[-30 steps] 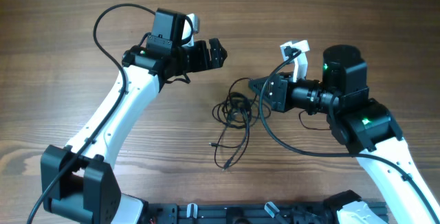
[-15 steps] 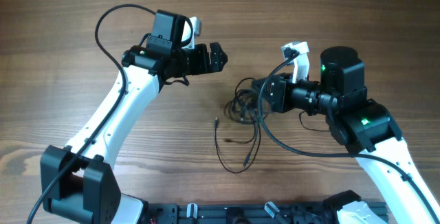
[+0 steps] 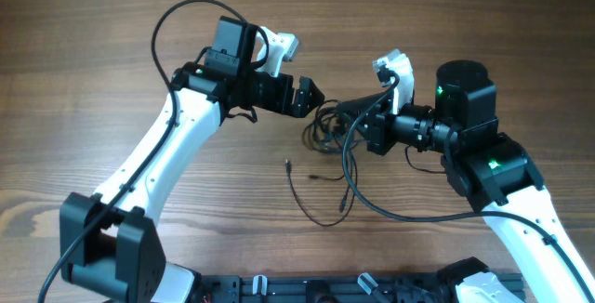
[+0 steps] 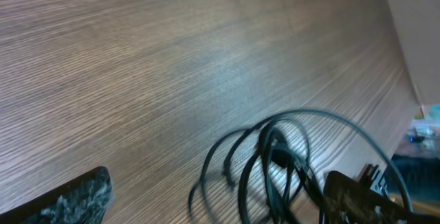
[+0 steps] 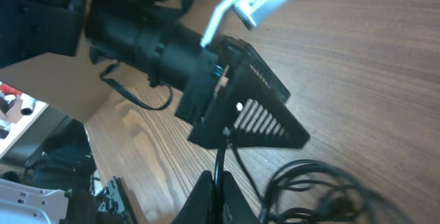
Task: Untangle cables
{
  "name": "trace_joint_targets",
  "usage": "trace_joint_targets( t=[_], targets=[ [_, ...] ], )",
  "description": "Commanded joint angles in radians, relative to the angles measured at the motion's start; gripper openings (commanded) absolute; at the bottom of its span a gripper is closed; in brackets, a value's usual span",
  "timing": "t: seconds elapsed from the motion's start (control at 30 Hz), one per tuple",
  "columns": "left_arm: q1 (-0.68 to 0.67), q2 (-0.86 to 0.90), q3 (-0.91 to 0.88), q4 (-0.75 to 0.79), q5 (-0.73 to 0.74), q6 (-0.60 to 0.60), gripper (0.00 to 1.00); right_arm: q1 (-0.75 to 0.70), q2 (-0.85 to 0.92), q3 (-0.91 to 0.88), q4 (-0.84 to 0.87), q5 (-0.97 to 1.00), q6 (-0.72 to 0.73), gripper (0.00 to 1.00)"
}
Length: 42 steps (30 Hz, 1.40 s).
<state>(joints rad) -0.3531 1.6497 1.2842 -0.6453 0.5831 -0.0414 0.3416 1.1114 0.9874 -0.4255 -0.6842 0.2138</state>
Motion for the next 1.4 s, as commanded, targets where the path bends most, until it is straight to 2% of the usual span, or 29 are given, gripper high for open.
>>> trace_joint_targets(
  t=[0.0, 0.07, 0.13, 0.2, 0.27, 0.33, 0.4, 0.43, 0.63, 0.7, 0.87, 0.93, 1.03, 1.13, 1.23, 1.33, 1.37],
  targets=[
    [-0.024, 0.038, 0.005, -0.003, 0.151, 0.122, 1.00, 0.004, -0.009, -0.001, 0.032, -0.027, 0.002, 0.04],
    [-0.051, 0.047, 0.005, -0.022, 0.233, 0.195, 1.00, 0.004, -0.009, -0.001, 0.077, -0.026, 0.053, 0.05],
    [-0.088, 0.056, 0.005, -0.074, 0.232, 0.290, 1.00, 0.004, -0.008, -0.001, 0.121, -0.026, 0.053, 0.04],
    [-0.128, 0.072, 0.005, -0.109, 0.188, 0.342, 0.82, 0.004, -0.007, -0.001, 0.177, -0.019, 0.091, 0.05],
    [-0.172, 0.104, 0.005, -0.124, 0.084, 0.341, 0.59, 0.004, -0.007, -0.001, 0.243, -0.012, 0.151, 0.05],
    [-0.206, 0.138, 0.005, -0.134, -0.009, 0.340, 0.43, 0.004, -0.007, -0.001, 0.306, -0.012, 0.180, 0.05],
    [-0.233, 0.178, 0.005, -0.130, -0.117, 0.277, 0.24, 0.004, -0.007, -0.001, 0.352, -0.012, 0.190, 0.05],
    [-0.240, 0.199, 0.005, -0.130, -0.206, 0.213, 0.21, 0.004, -0.007, -0.001, 0.354, 0.000, 0.190, 0.04],
    [-0.221, 0.215, 0.005, -0.130, -0.531, 0.024, 0.25, -0.005, -0.007, -0.001, 0.314, 0.166, 0.266, 0.05],
    [-0.207, 0.215, 0.005, -0.131, -0.576, 0.002, 0.25, -0.019, -0.007, -0.001, 0.315, 0.208, 0.293, 0.05],
    [-0.142, 0.215, 0.005, -0.150, -0.585, -0.001, 0.27, -0.105, -0.007, -0.001, 0.316, 0.295, 0.399, 0.04],
    [-0.092, 0.215, 0.005, -0.175, -0.585, -0.013, 0.29, -0.188, -0.007, -0.001, 0.305, 0.288, 0.444, 0.04],
    [-0.054, 0.215, 0.005, -0.187, -0.586, -0.072, 0.32, -0.243, -0.007, -0.001, 0.250, 0.301, 0.440, 0.04],
    [-0.020, 0.215, 0.005, -0.203, -0.627, -0.199, 0.34, -0.300, -0.005, -0.001, 0.128, 0.362, 0.440, 0.05],
    [0.004, 0.215, 0.005, -0.212, -0.675, -0.298, 0.45, -0.336, -0.002, -0.001, 0.072, 0.377, 0.440, 0.05],
    [0.011, 0.215, 0.005, -0.202, -0.674, -0.353, 0.66, -0.346, 0.011, -0.001, 0.039, 0.377, 0.437, 0.04],
    [0.011, 0.215, 0.005, -0.200, -0.673, -0.360, 0.70, -0.346, 0.017, -0.001, 0.032, 0.377, 0.437, 0.05]
  ],
)
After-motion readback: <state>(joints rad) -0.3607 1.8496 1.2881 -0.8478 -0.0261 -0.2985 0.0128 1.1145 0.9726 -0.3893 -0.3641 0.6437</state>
